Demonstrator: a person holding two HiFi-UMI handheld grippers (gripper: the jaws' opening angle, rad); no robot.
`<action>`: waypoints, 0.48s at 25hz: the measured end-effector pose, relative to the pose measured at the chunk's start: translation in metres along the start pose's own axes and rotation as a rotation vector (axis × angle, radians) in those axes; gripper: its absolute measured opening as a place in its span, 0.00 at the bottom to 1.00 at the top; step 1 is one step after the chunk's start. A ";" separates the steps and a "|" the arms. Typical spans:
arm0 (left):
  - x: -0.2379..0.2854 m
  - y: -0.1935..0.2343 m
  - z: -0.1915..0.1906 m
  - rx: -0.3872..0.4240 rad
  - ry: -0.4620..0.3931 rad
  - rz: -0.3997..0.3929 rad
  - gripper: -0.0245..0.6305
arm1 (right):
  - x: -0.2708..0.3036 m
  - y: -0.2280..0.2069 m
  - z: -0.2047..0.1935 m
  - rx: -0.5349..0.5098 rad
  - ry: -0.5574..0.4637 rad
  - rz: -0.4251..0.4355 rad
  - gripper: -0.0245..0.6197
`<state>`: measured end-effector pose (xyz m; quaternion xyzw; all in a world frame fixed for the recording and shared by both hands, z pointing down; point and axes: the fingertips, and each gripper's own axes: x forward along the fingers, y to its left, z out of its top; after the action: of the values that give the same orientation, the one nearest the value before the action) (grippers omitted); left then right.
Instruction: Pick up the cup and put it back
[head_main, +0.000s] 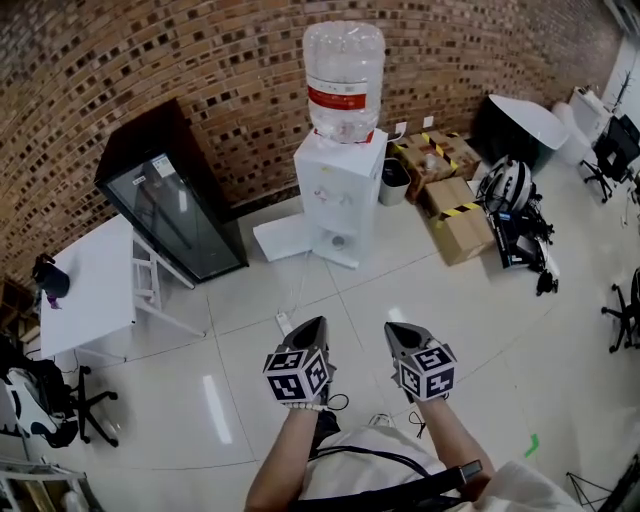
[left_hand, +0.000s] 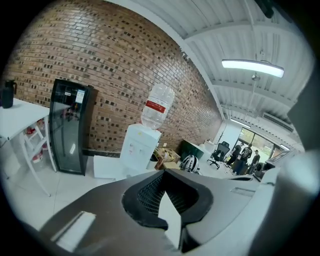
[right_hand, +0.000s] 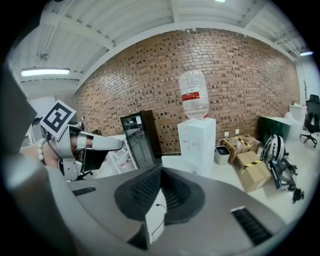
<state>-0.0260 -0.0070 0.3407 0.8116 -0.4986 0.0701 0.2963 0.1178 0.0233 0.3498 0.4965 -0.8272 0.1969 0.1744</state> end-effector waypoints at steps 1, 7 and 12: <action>-0.002 -0.005 -0.004 -0.004 -0.001 0.006 0.04 | -0.006 -0.005 0.001 -0.001 -0.007 -0.003 0.05; -0.003 -0.031 -0.022 0.000 -0.010 0.034 0.04 | -0.030 -0.024 0.008 -0.016 -0.050 -0.001 0.05; 0.000 -0.046 -0.031 0.009 0.008 0.025 0.04 | -0.043 -0.032 -0.002 0.000 -0.046 -0.007 0.05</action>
<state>0.0182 0.0252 0.3468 0.8062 -0.5073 0.0793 0.2939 0.1660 0.0427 0.3362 0.5040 -0.8292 0.1849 0.1557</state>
